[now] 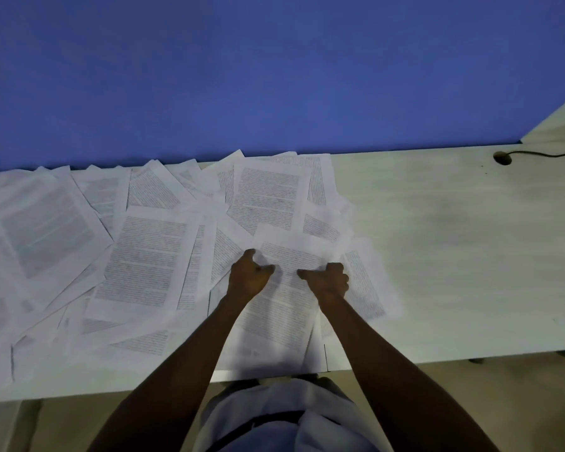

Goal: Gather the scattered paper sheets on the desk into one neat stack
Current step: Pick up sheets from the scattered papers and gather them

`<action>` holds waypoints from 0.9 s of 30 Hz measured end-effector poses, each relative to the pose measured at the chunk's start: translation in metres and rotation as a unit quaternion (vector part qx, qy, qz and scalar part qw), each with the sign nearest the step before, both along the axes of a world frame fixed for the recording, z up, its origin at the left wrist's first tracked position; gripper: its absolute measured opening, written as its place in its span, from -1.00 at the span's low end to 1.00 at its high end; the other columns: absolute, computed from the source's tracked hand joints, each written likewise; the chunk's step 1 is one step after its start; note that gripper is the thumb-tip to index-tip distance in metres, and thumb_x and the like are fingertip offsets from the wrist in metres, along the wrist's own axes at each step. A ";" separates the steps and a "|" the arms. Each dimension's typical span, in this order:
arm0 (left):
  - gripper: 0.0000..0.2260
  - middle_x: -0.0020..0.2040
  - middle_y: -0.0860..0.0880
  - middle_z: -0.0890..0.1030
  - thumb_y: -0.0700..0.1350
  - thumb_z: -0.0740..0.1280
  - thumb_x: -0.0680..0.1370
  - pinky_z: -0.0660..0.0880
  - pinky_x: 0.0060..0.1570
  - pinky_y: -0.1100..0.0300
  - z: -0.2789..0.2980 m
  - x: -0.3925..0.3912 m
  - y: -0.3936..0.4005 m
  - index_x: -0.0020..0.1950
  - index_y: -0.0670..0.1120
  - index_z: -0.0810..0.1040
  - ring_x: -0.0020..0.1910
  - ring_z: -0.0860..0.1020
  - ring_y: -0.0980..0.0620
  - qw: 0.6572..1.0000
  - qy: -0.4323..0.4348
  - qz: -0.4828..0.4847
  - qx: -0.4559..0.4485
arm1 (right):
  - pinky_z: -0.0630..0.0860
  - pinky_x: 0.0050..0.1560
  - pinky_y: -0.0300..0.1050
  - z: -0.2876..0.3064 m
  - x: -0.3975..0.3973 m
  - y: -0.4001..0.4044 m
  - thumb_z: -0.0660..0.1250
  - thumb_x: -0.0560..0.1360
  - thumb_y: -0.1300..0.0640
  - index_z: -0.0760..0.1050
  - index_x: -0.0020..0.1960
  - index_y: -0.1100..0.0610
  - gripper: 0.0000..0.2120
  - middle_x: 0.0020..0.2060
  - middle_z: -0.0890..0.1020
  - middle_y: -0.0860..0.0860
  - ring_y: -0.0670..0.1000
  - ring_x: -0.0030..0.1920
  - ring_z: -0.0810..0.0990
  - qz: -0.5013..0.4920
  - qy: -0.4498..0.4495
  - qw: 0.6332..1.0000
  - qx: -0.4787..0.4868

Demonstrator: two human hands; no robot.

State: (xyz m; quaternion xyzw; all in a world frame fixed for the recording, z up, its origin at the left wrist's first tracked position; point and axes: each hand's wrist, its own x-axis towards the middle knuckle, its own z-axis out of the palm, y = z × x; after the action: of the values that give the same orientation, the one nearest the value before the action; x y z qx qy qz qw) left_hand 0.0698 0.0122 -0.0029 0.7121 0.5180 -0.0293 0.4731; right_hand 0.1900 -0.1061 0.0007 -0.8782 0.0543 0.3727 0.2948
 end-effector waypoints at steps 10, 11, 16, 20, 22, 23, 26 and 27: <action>-0.54 0.30 -0.18 0.58 -0.05 0.50 0.49 0.40 0.19 0.22 -0.004 -0.004 0.059 0.33 -0.22 0.55 0.26 0.56 -0.13 0.998 -0.014 0.035 0.049 | 0.55 0.12 -0.03 0.007 0.012 0.027 0.69 0.29 0.11 0.31 0.38 0.15 -0.18 0.14 0.52 0.04 0.08 0.10 0.54 -0.131 0.010 0.975 0.179; -0.54 0.28 -0.21 0.58 -0.05 0.48 0.49 0.44 0.17 0.17 -0.003 -0.001 0.069 0.32 -0.22 0.54 0.24 0.56 -0.17 0.996 -0.020 0.053 0.070 | 0.57 0.14 -0.02 0.004 0.017 0.029 0.69 0.29 0.09 0.38 0.36 0.17 -0.24 0.15 0.57 0.04 0.07 0.09 0.57 -0.119 -0.003 0.978 0.172; -0.28 0.50 -0.17 0.37 0.06 0.46 0.49 0.34 0.39 -0.15 -0.008 0.034 0.124 0.55 -0.12 0.25 0.46 0.34 -0.25 0.995 0.040 0.011 0.091 | 0.66 0.16 0.16 -0.004 0.033 0.038 0.67 0.30 0.04 0.61 0.17 0.16 -0.49 0.08 0.71 0.09 0.12 0.08 0.68 -0.023 -0.003 0.991 0.130; -0.13 0.57 -0.14 0.24 0.19 0.46 0.47 0.24 0.45 -0.20 -0.008 0.061 0.145 0.61 -0.06 0.07 0.52 0.24 -0.25 0.990 0.087 -0.032 0.105 | 0.60 0.26 0.20 -0.005 0.042 0.057 0.66 0.34 0.11 0.51 0.27 0.12 -0.43 0.22 0.64 0.07 0.13 0.21 0.63 0.023 0.022 0.987 0.157; -0.12 0.56 -0.13 0.26 0.22 0.45 0.47 0.27 0.44 -0.19 -0.011 0.065 0.145 0.60 -0.06 0.07 0.50 0.27 -0.24 0.987 0.091 -0.047 0.127 | 0.58 0.32 0.15 -0.004 0.047 0.071 0.64 0.37 0.13 0.50 0.33 0.14 -0.40 0.25 0.63 0.07 0.10 0.22 0.61 0.040 0.014 0.985 0.167; -0.13 0.55 -0.12 0.29 0.23 0.45 0.46 0.29 0.43 -0.18 -0.014 0.065 0.145 0.60 -0.05 0.09 0.49 0.29 -0.22 0.984 0.090 -0.057 0.142 | 0.57 0.33 0.13 -0.005 0.050 0.079 0.65 0.37 0.11 0.49 0.36 0.14 -0.38 0.26 0.63 0.07 0.08 0.22 0.60 0.048 0.011 0.984 0.171; -0.16 0.51 -0.06 0.38 0.25 0.46 0.44 0.32 0.41 -0.18 -0.022 0.062 0.144 0.57 0.00 0.16 0.45 0.36 -0.18 0.987 0.051 -0.065 0.139 | 0.56 0.33 0.13 -0.007 0.058 0.105 0.67 0.31 0.02 0.49 0.38 0.10 -0.29 0.27 0.63 0.04 0.09 0.26 0.60 0.056 0.014 0.981 0.188; -0.19 0.49 -0.03 0.41 0.24 0.46 0.45 0.31 0.42 -0.18 -0.024 0.061 0.144 0.57 0.02 0.18 0.45 0.37 -0.17 0.990 0.034 -0.063 0.121 | 0.57 0.32 0.14 -0.008 0.061 0.111 0.67 0.31 0.05 0.49 0.38 0.10 -0.30 0.26 0.63 0.04 0.10 0.26 0.60 0.050 0.022 0.980 0.193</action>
State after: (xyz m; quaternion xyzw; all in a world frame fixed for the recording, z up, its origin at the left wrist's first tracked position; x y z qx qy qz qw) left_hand 0.1303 0.1567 -0.0272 0.7936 0.4879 -0.0202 0.3630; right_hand 0.2506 0.0051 -0.0073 -0.7981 -0.0563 0.4095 0.4385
